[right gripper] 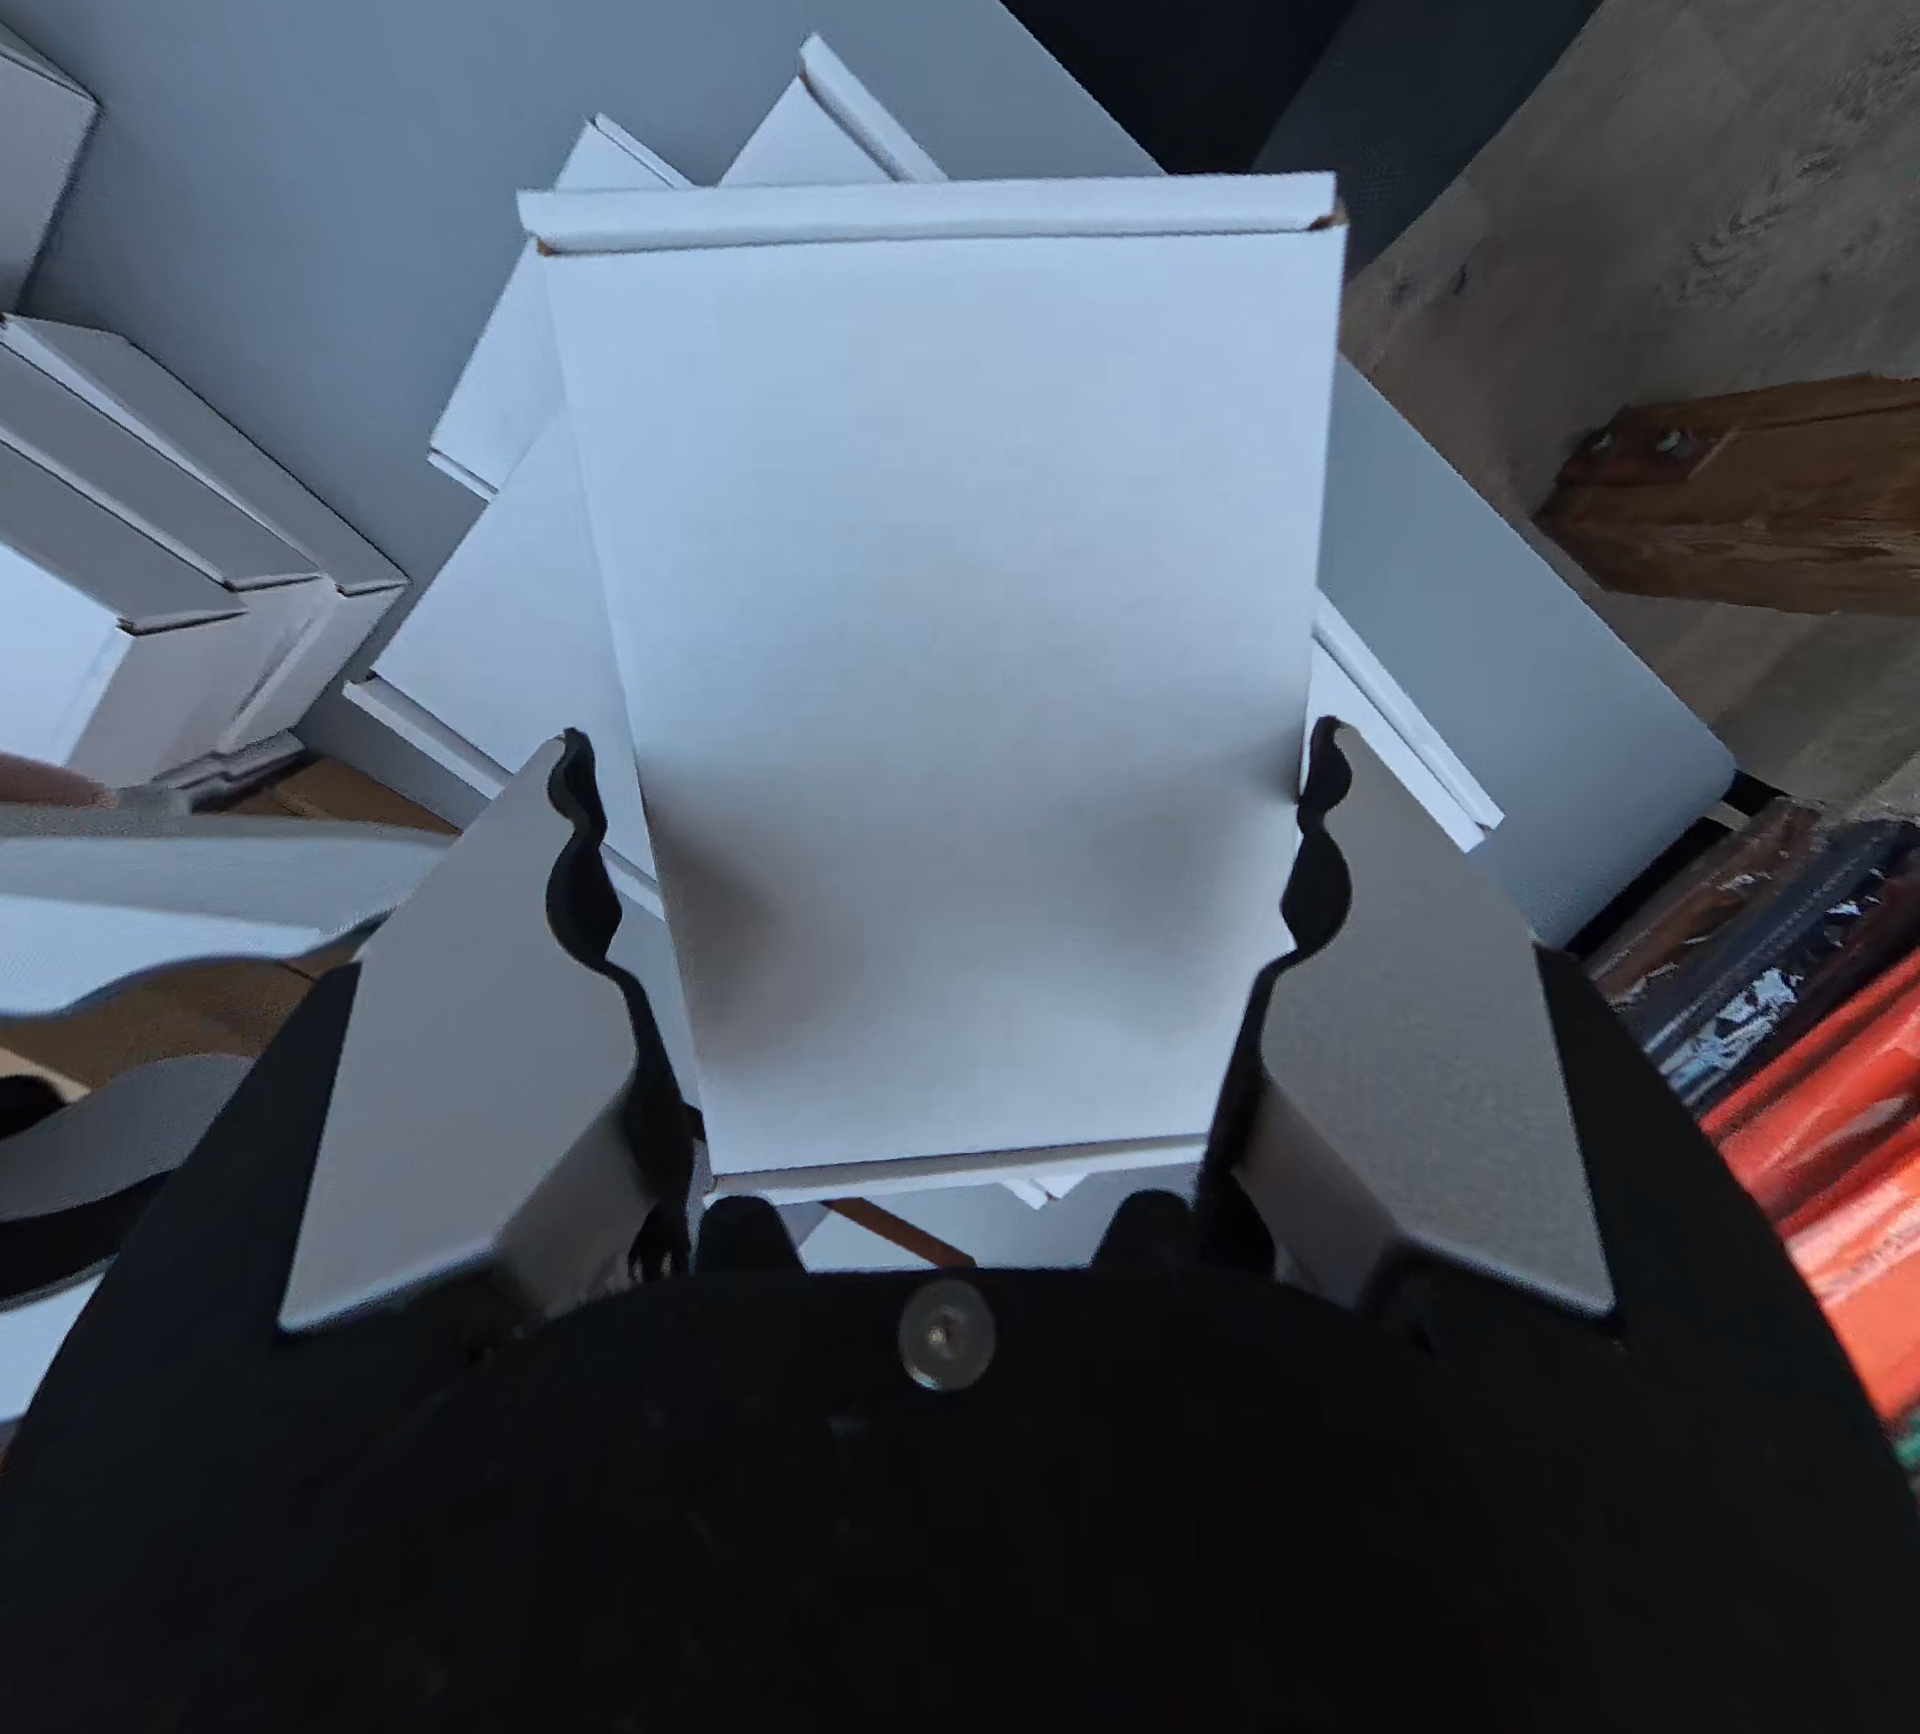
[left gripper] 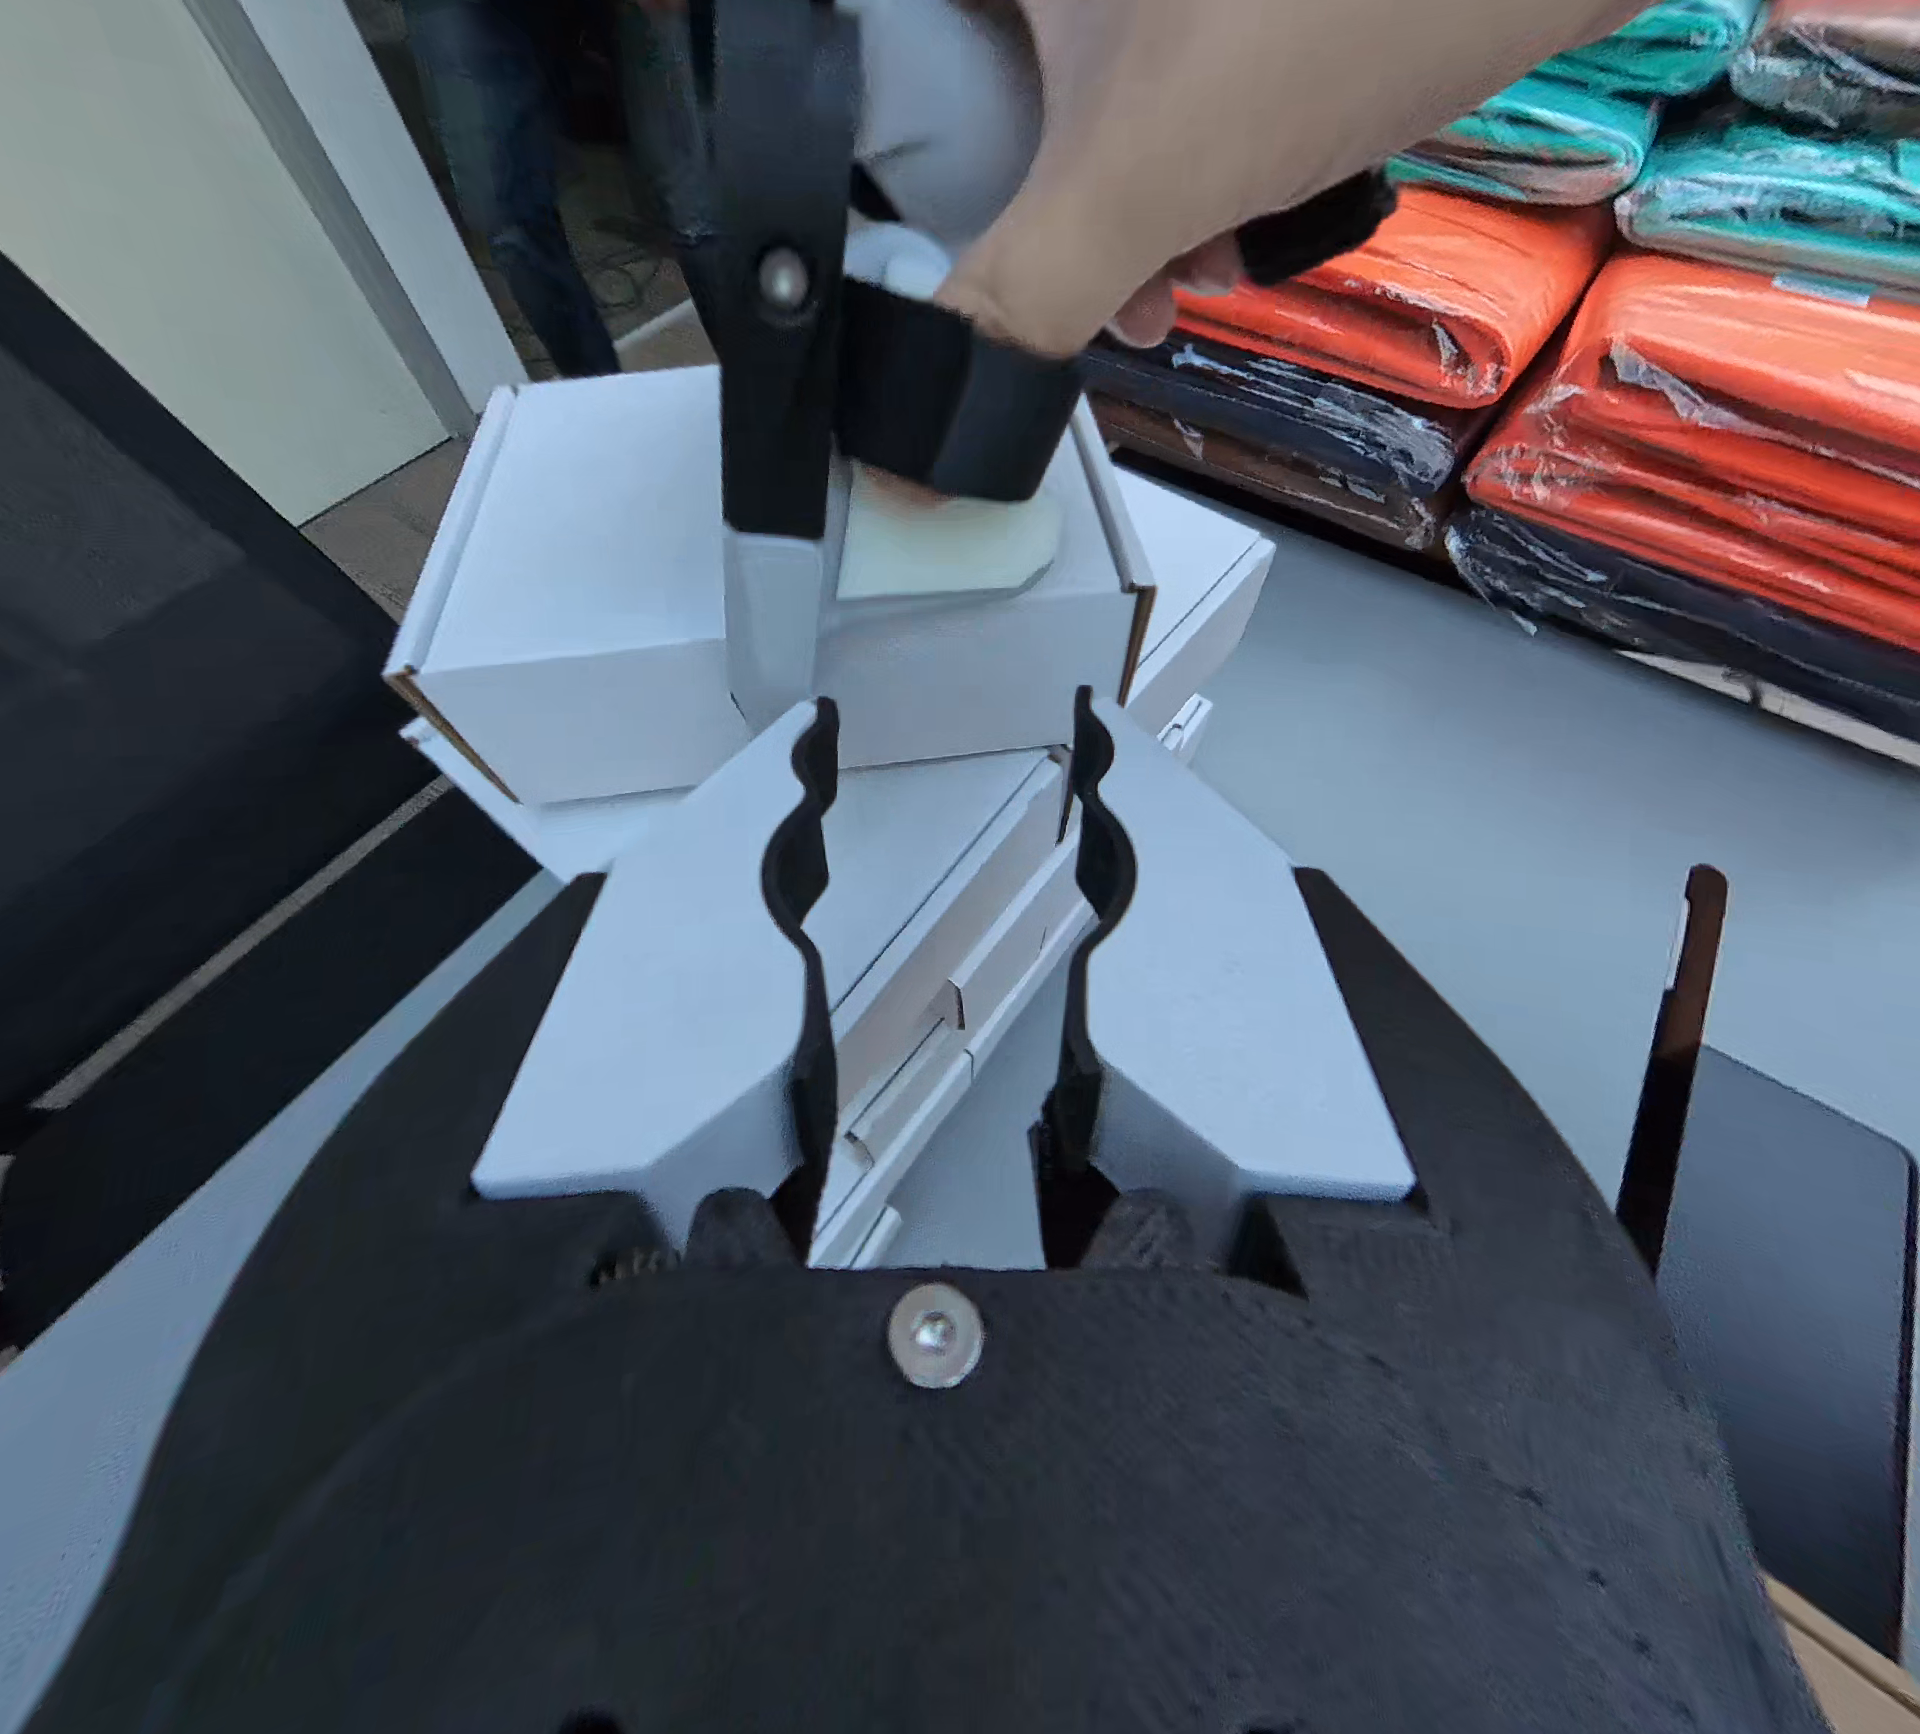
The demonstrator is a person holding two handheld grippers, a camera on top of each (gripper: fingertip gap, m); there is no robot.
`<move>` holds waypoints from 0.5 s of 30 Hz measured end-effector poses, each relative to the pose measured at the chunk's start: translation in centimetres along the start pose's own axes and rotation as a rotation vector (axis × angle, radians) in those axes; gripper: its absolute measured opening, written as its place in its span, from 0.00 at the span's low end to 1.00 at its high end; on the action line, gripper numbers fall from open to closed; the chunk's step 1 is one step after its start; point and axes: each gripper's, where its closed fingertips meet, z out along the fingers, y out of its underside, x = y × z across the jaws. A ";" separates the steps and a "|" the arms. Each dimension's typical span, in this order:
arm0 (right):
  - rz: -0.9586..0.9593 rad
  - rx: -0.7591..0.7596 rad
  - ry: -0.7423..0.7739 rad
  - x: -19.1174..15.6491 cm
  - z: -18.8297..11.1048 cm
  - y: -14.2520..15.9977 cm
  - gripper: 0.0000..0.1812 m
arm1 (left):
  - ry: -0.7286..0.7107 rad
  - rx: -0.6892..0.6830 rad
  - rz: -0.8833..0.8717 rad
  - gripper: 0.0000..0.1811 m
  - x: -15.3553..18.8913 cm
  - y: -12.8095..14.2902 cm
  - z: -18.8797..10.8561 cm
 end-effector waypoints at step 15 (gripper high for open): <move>-0.361 0.420 -0.377 3.2 -3.9 6.1 0.67 | -0.003 -0.016 -0.150 0.51 0.8 1.3 1.3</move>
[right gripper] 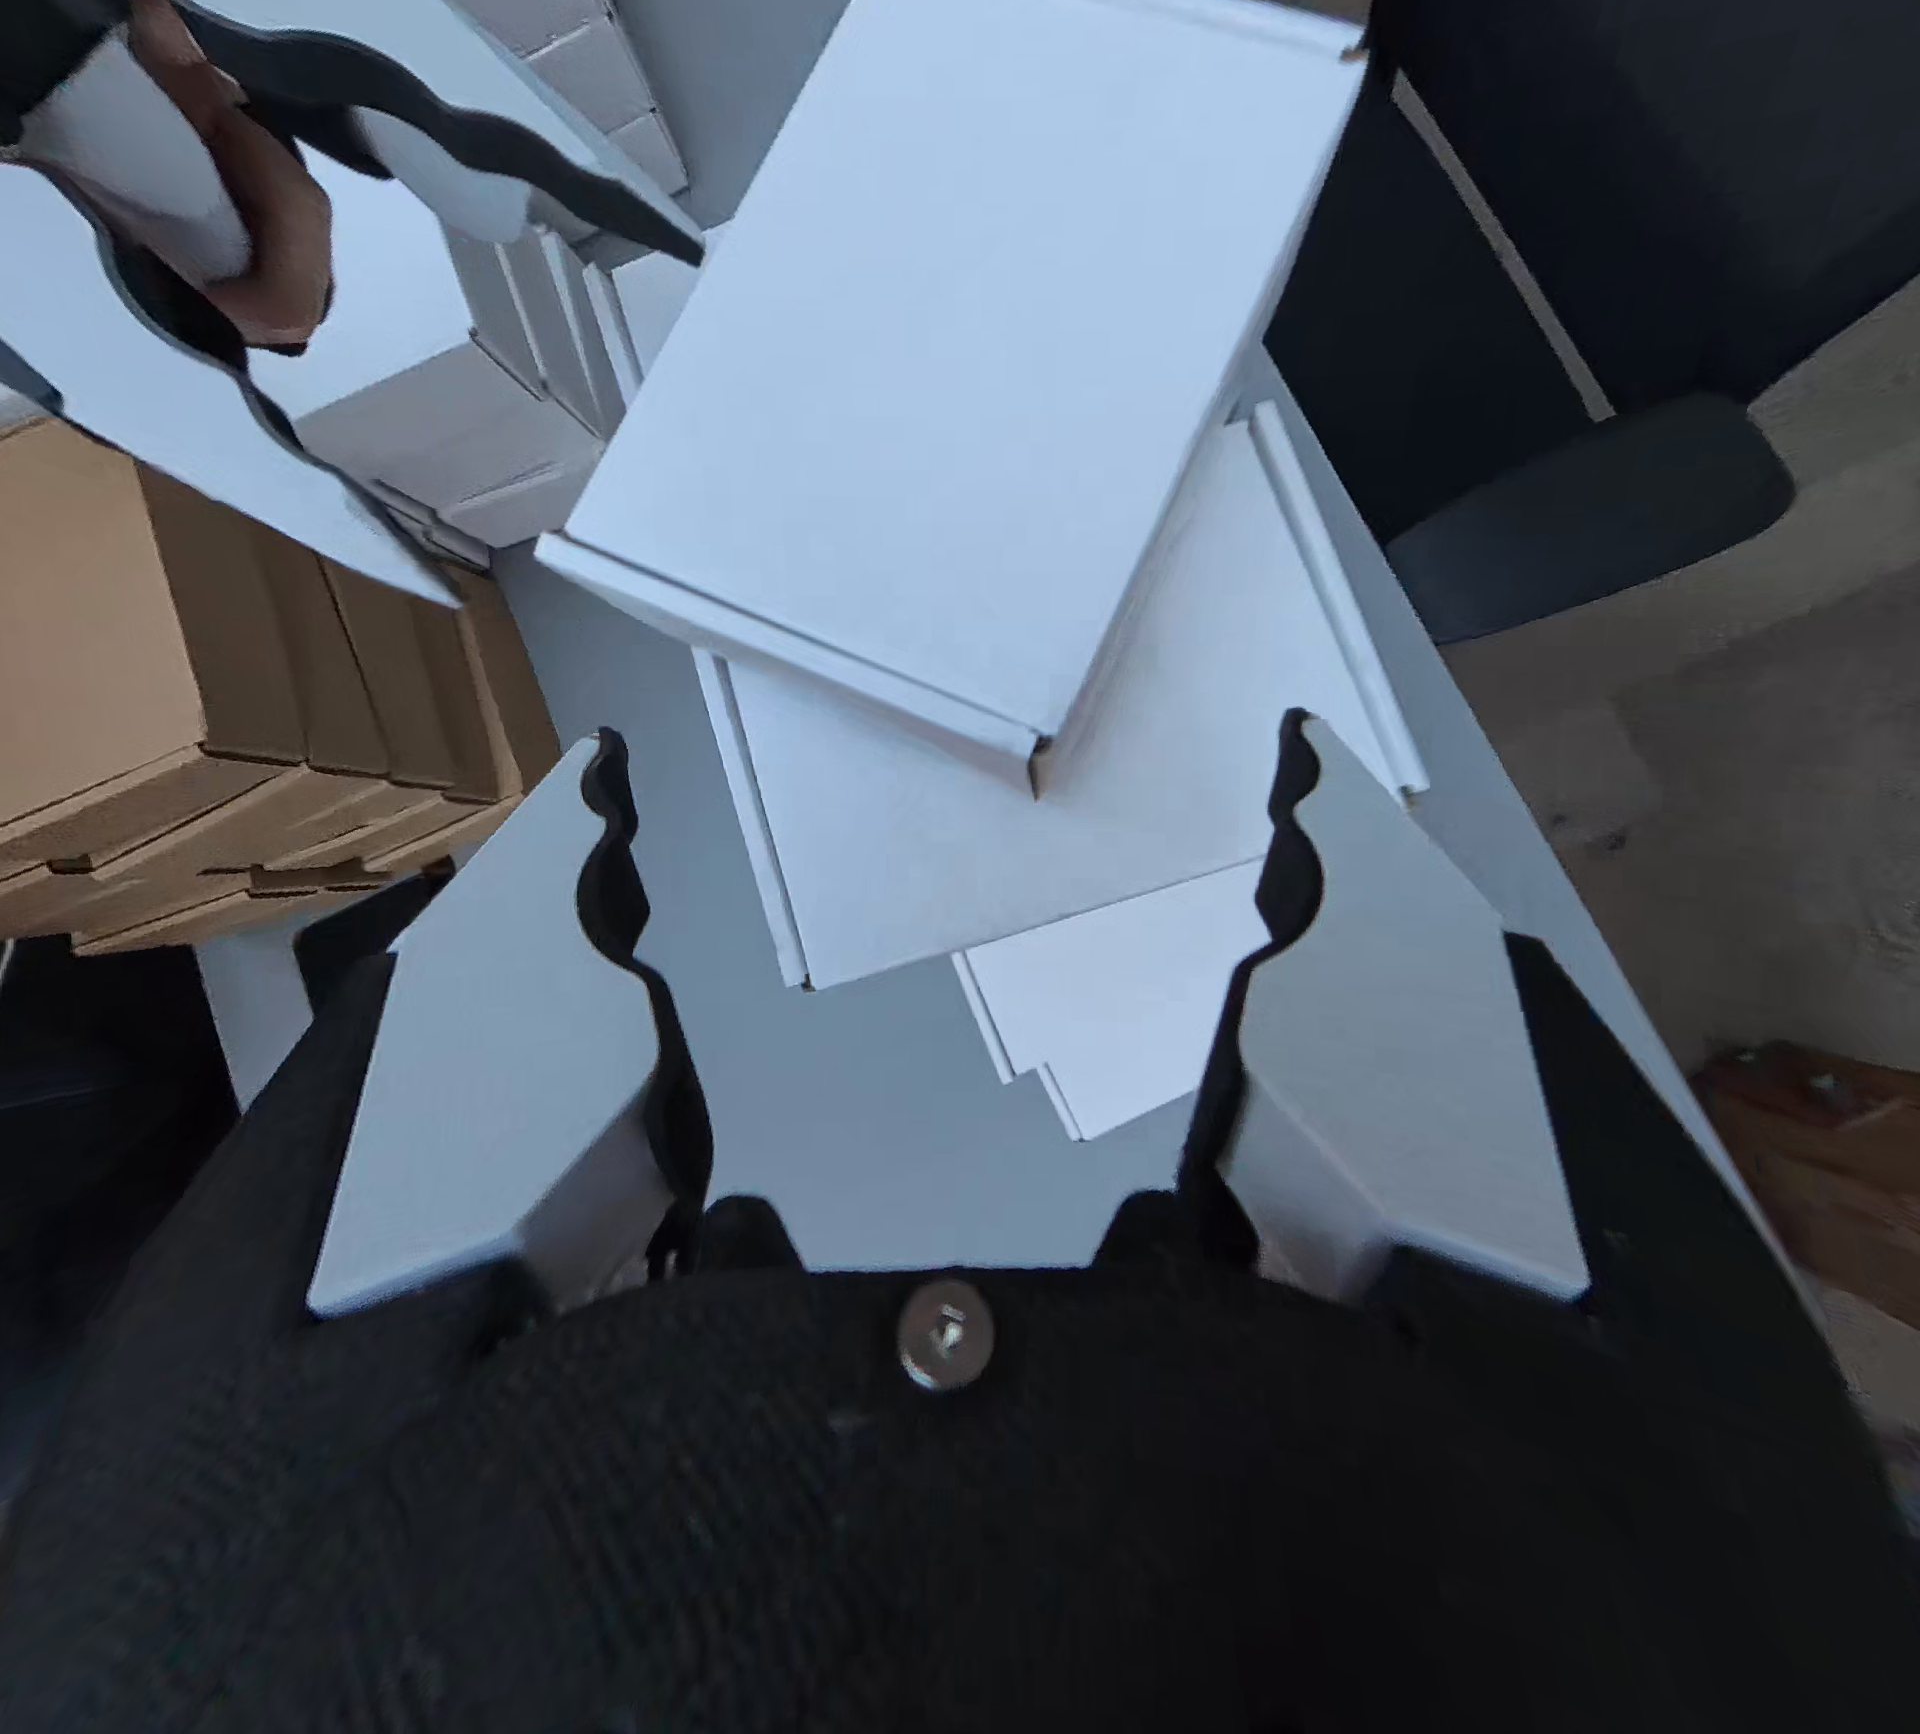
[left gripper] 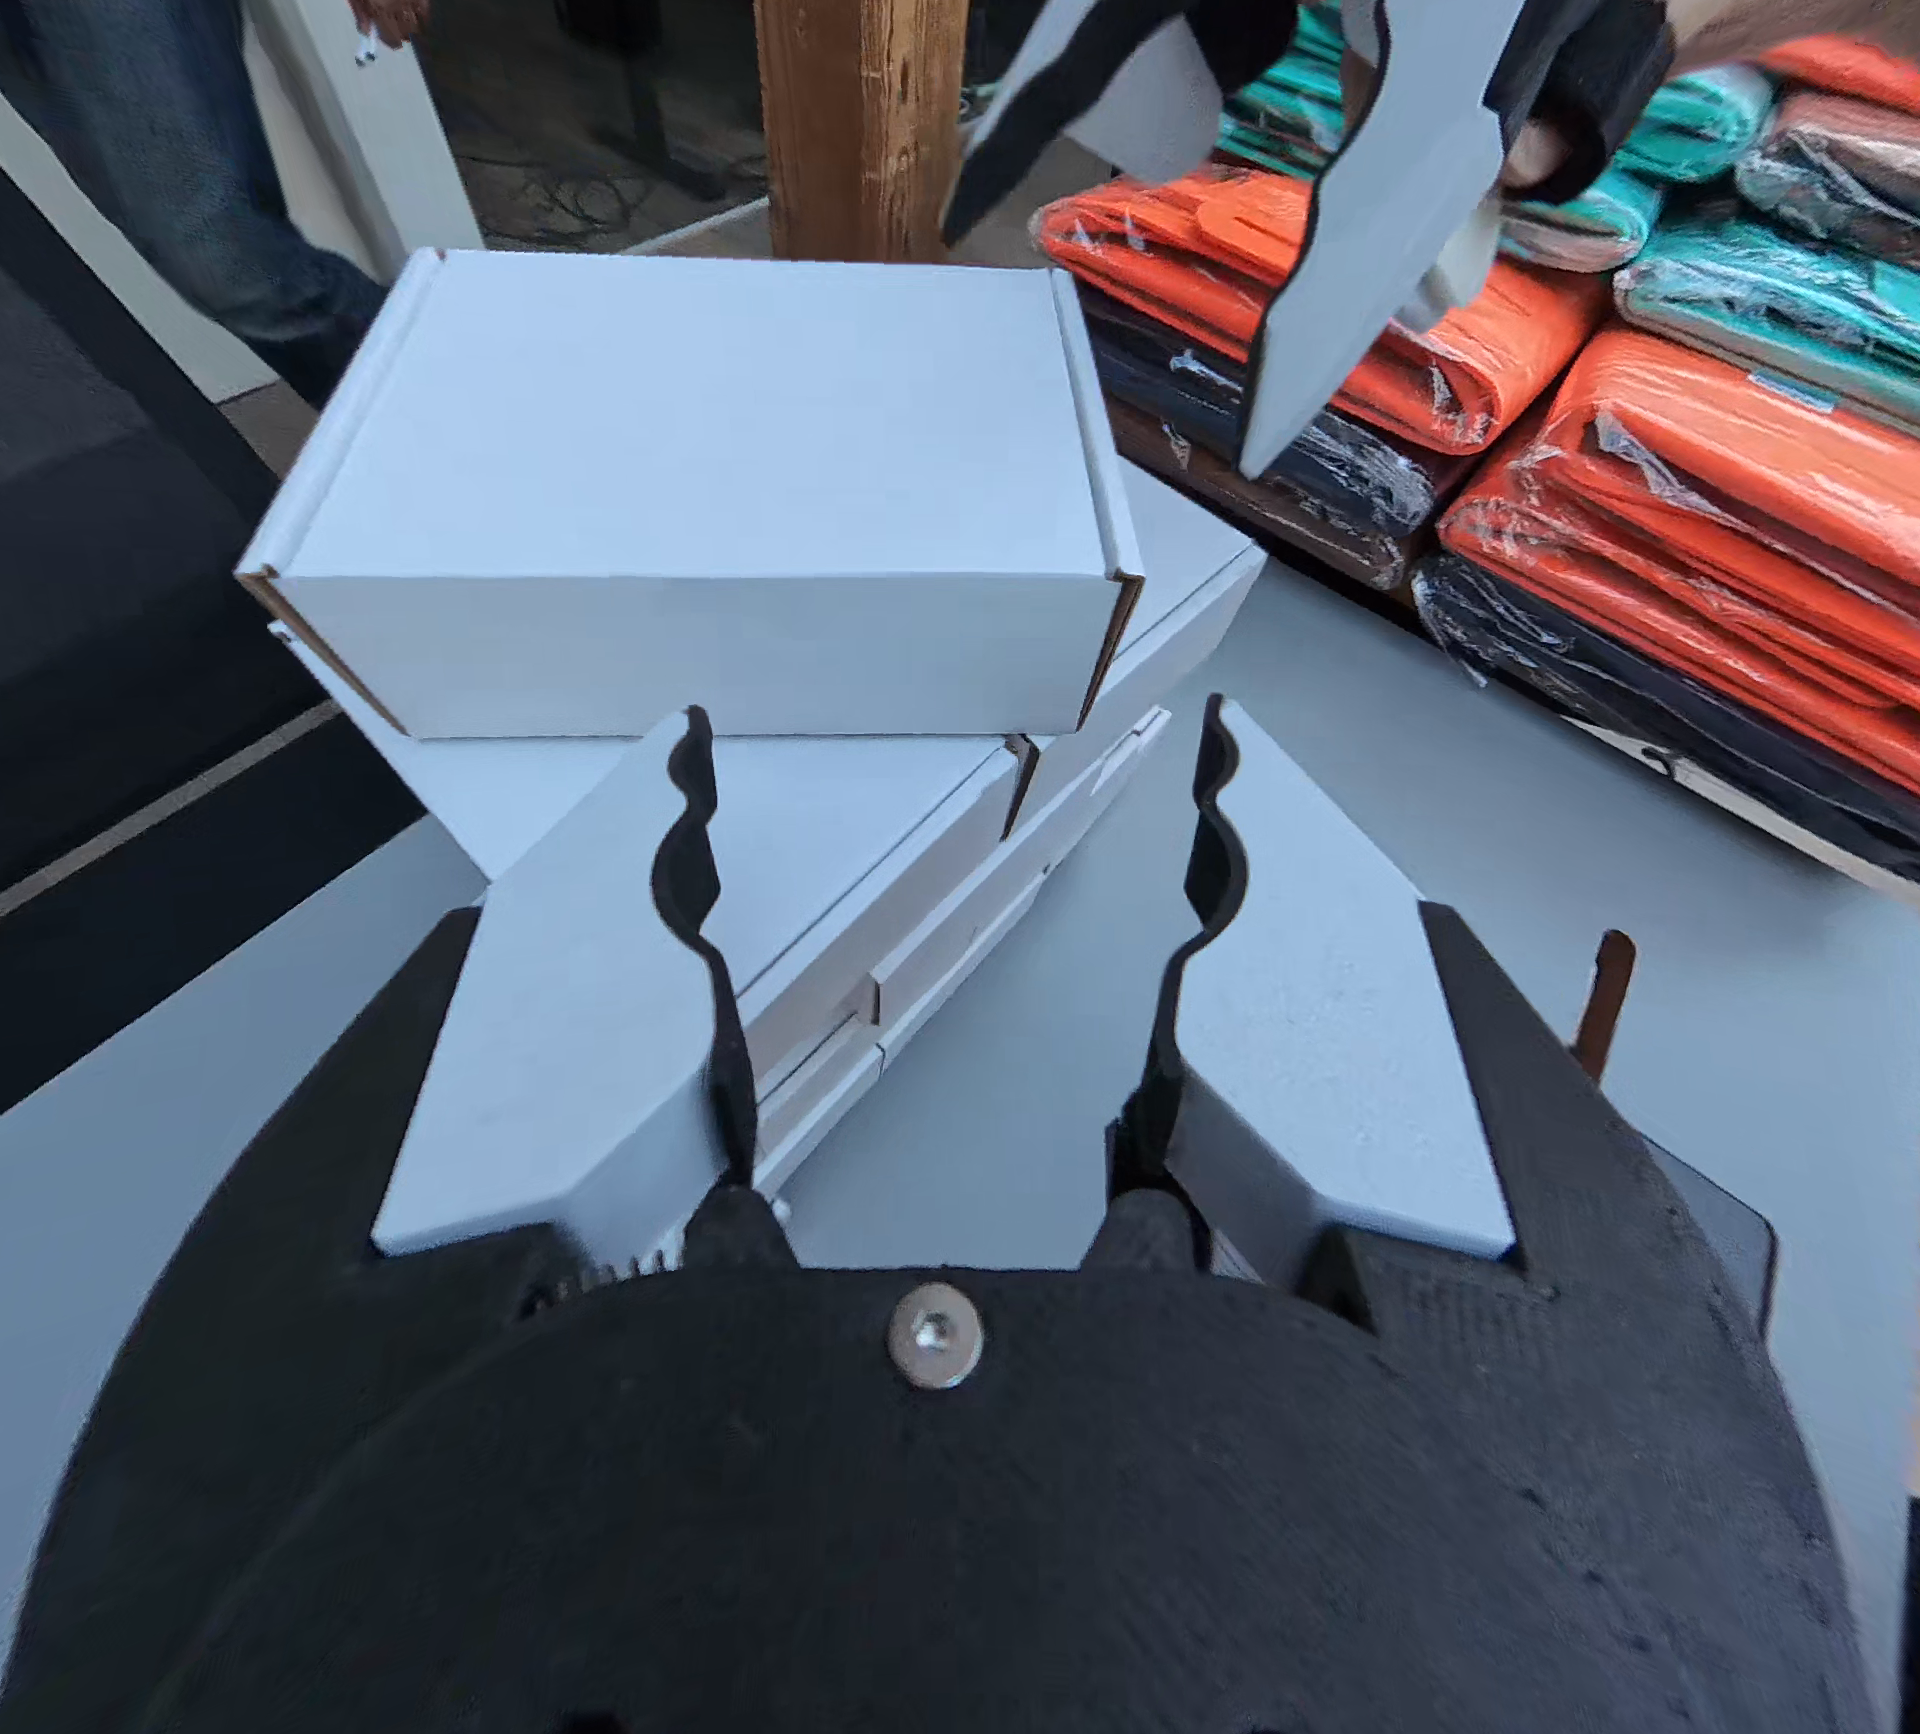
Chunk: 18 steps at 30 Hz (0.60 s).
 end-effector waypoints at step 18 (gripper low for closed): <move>-0.103 0.203 0.078 -2.9 1.6 2.0 0.35 | -0.052 -0.054 0.139 0.47 -1.3 0.5 1.5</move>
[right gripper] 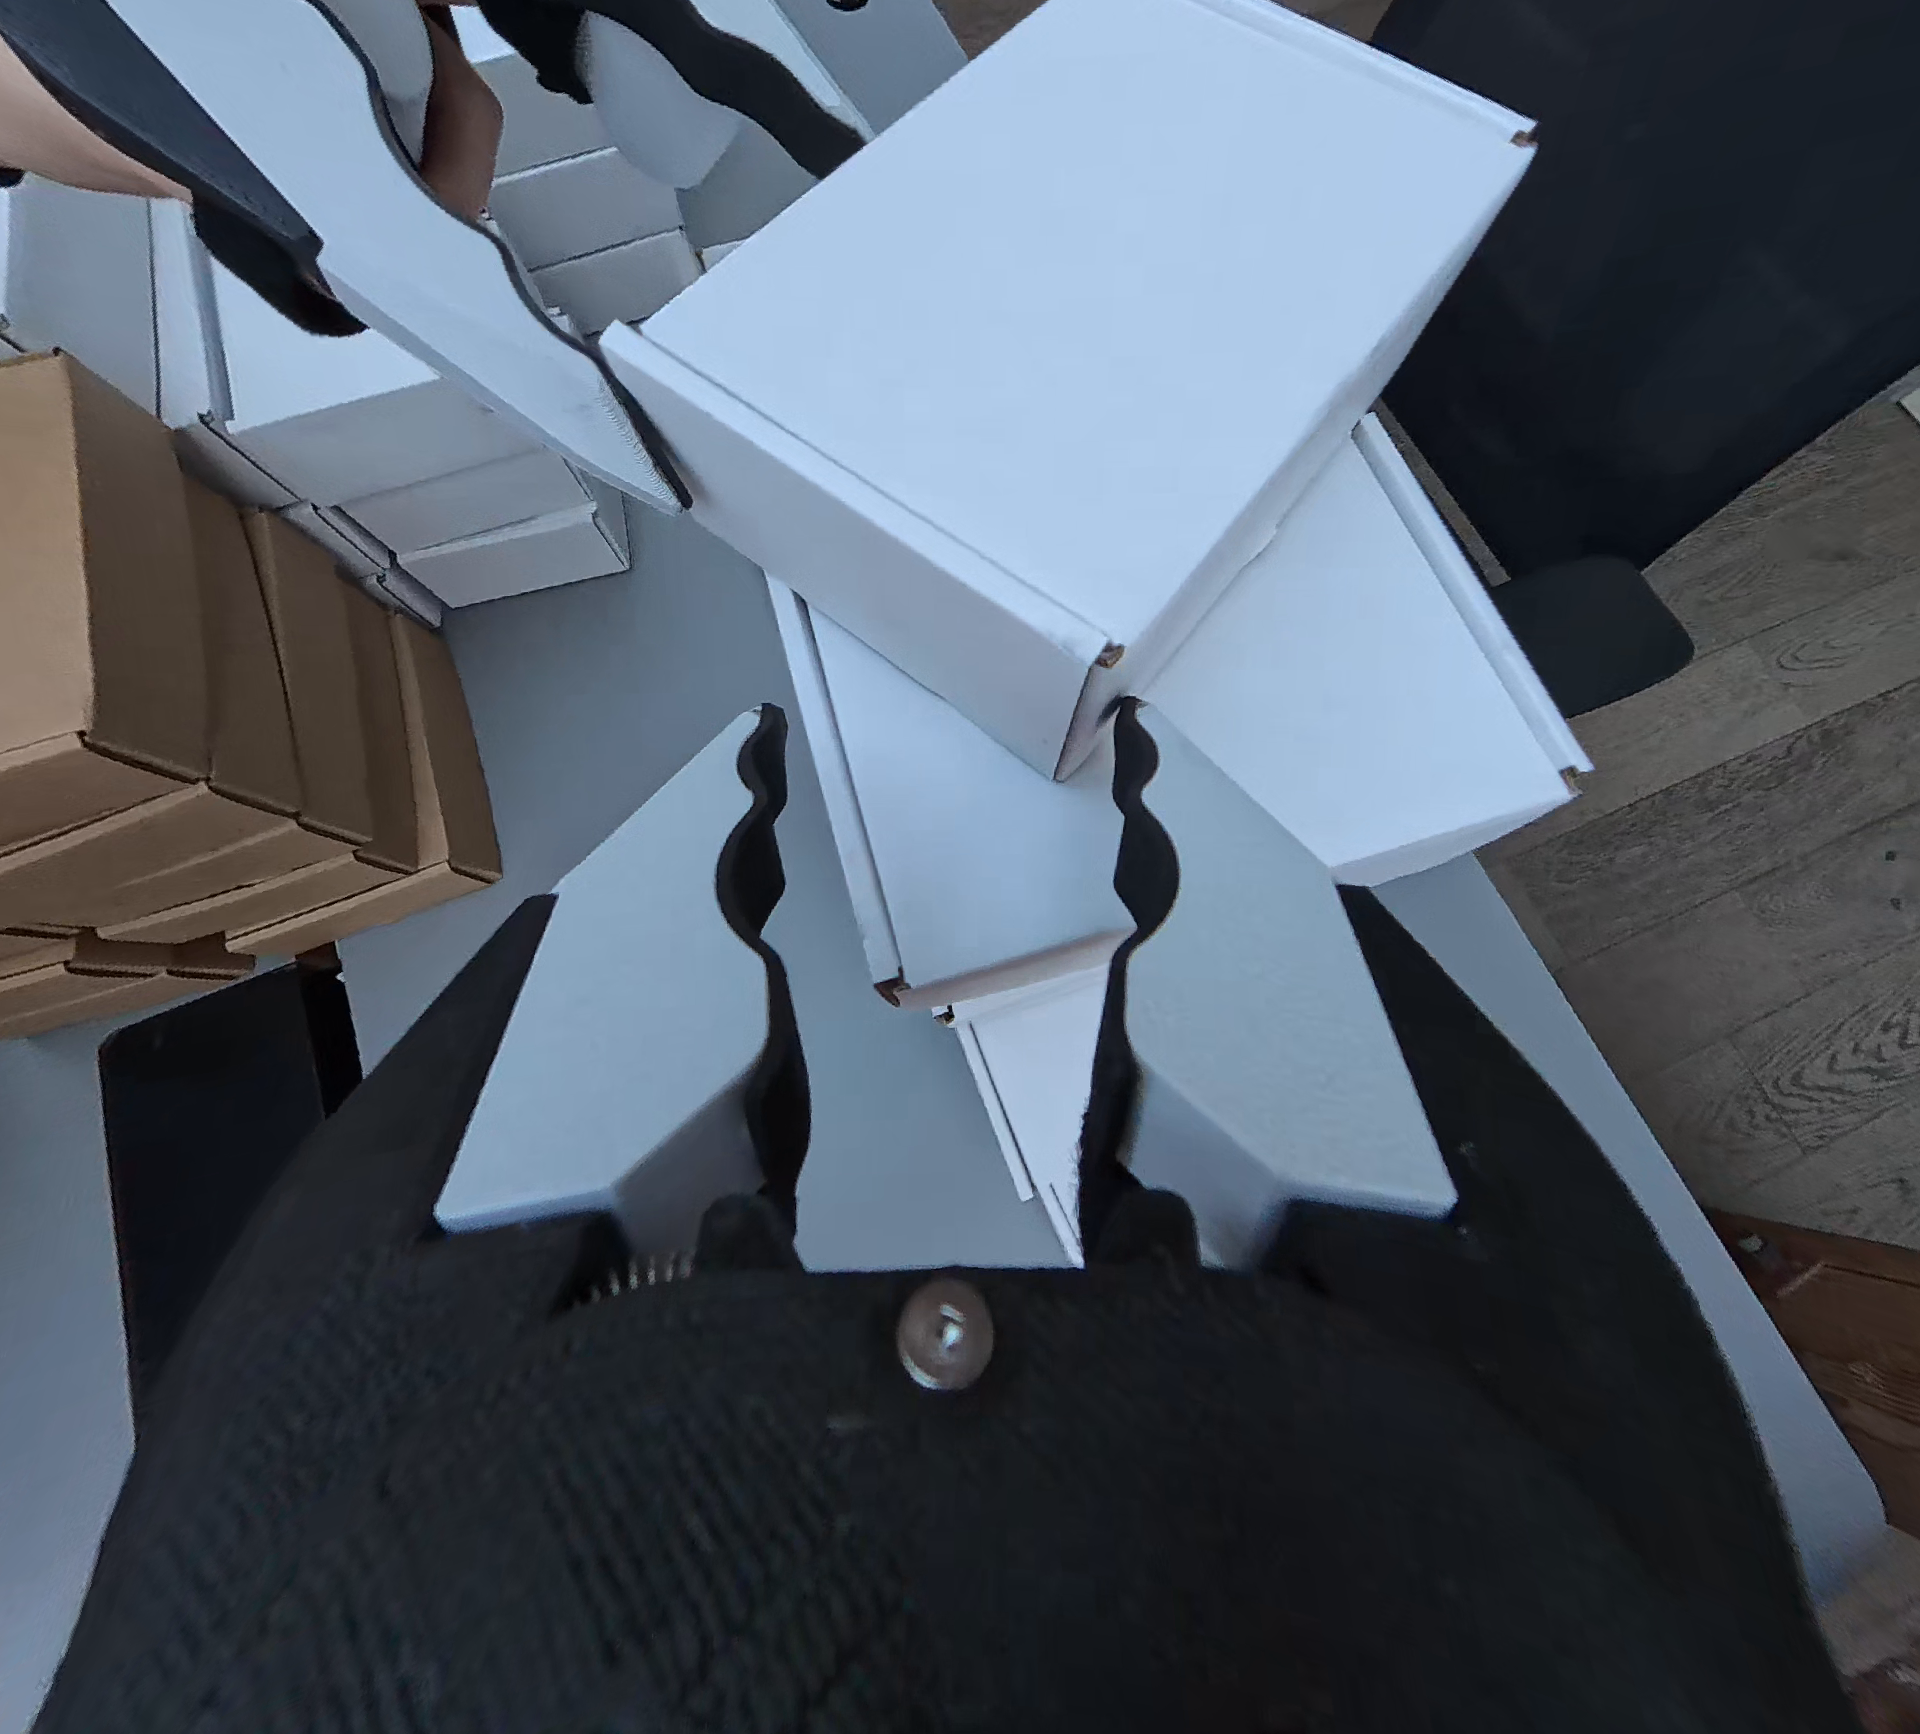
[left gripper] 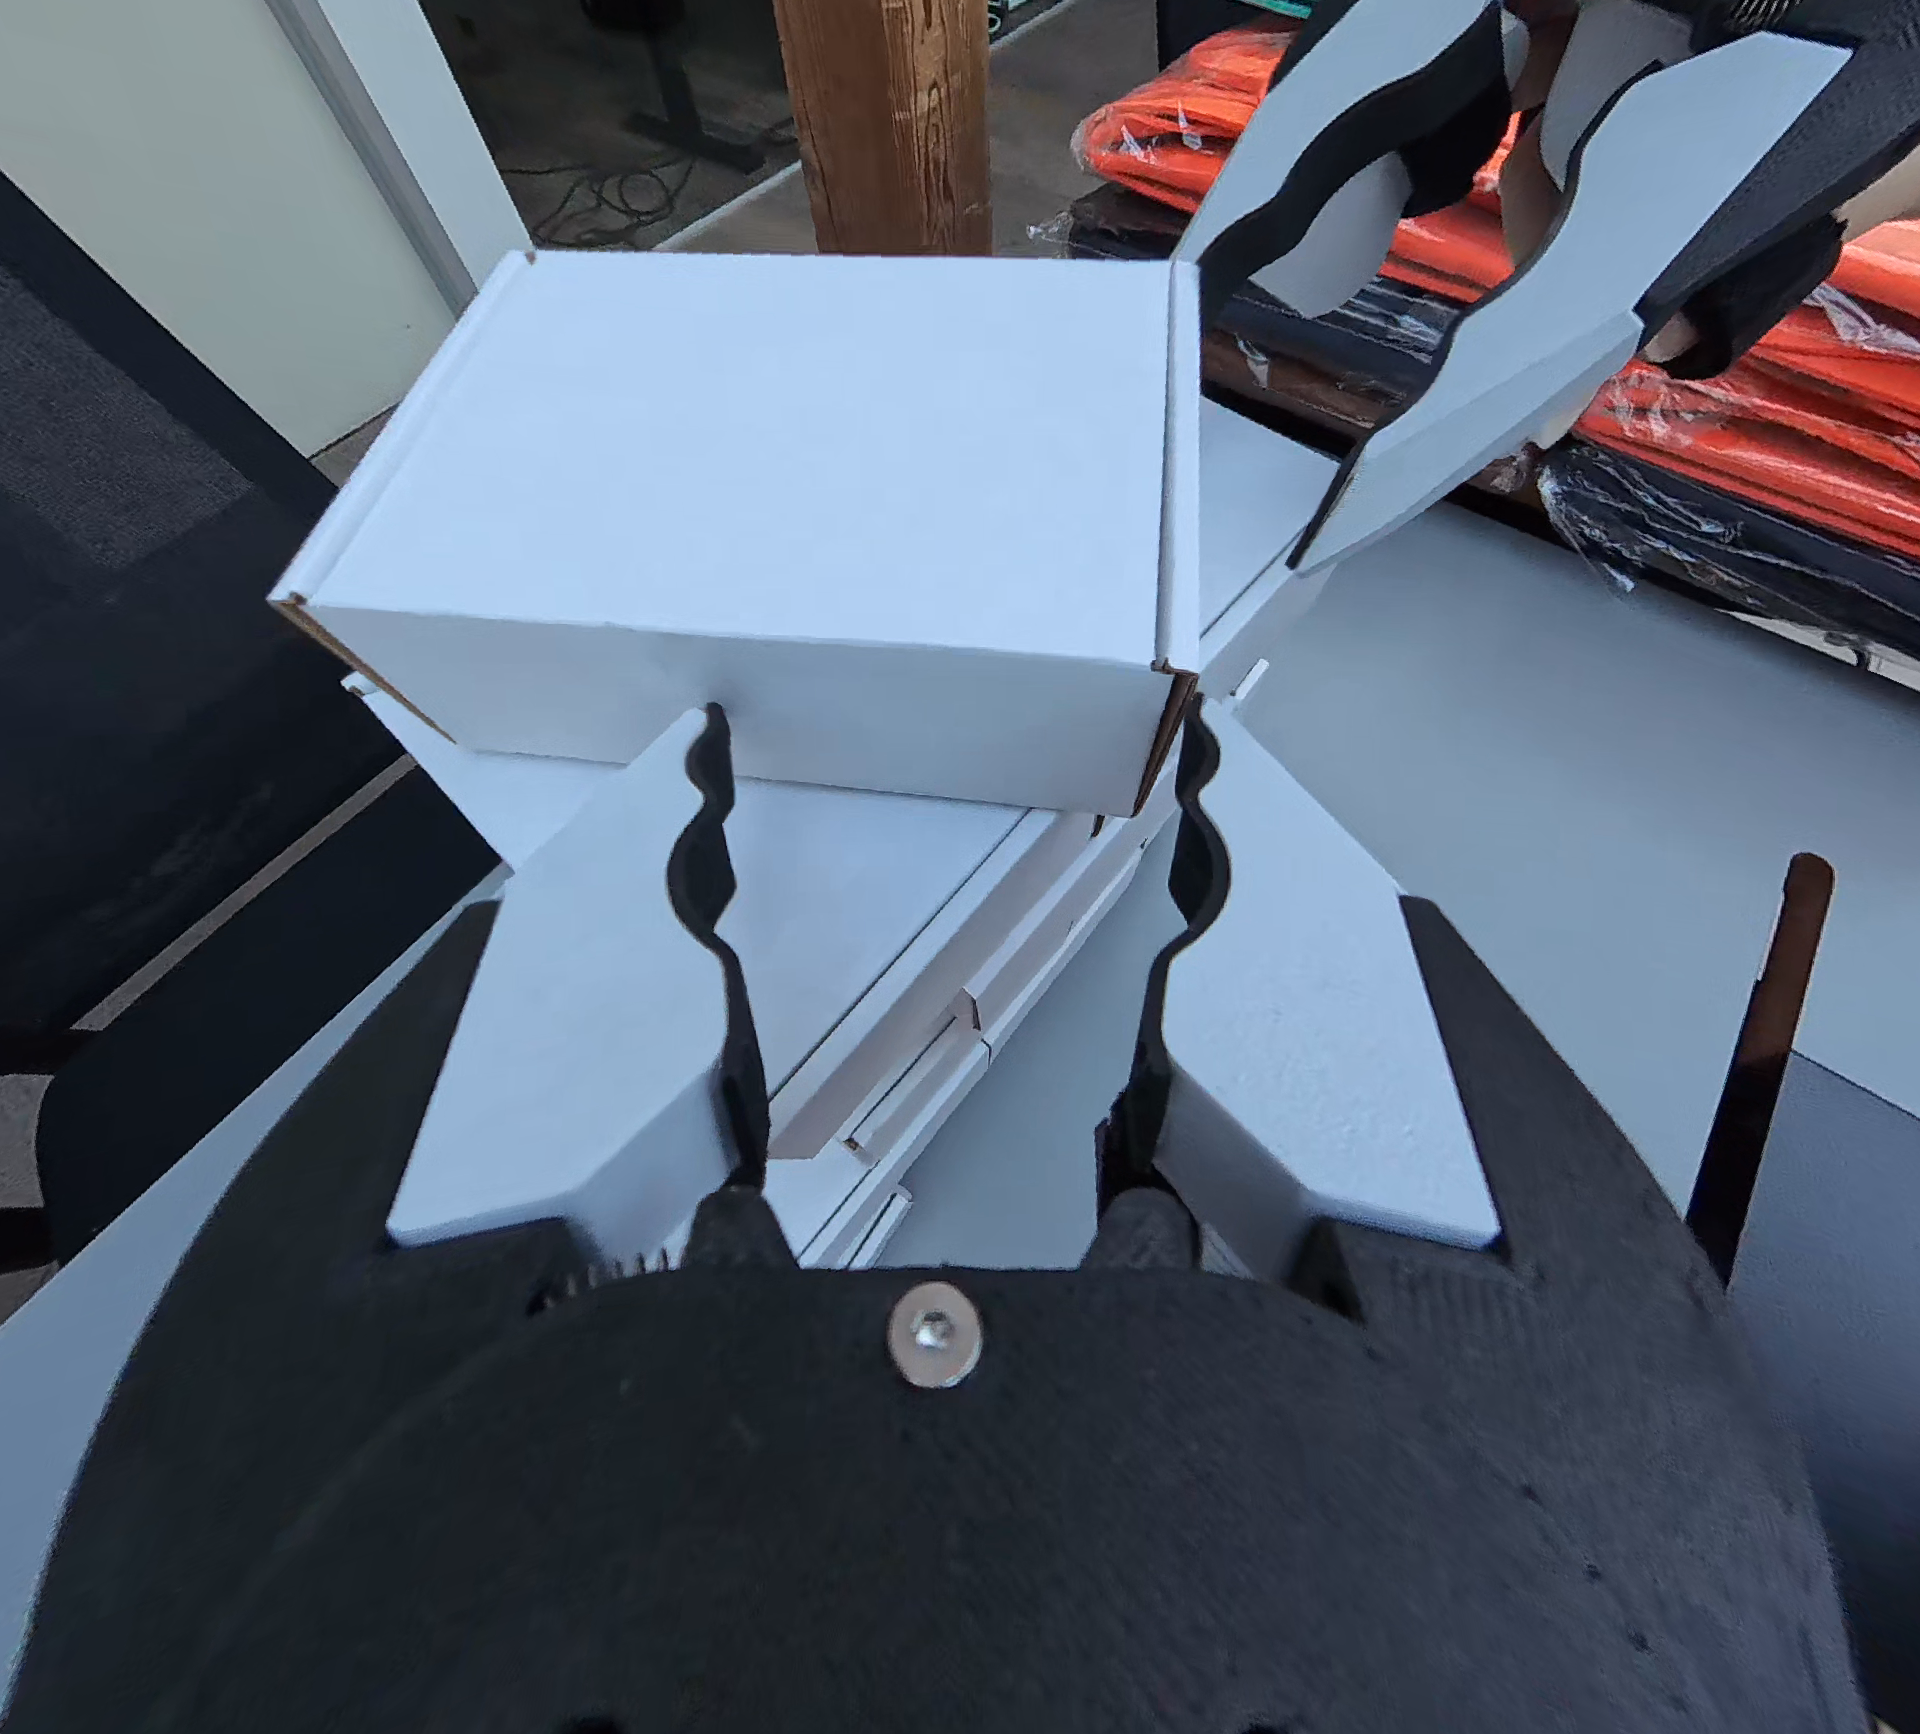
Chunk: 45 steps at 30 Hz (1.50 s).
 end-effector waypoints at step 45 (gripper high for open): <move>0.114 -0.068 -0.032 1.1 0.8 5.8 0.55 | 0.310 -0.101 0.119 0.37 -1.4 1.7 -0.2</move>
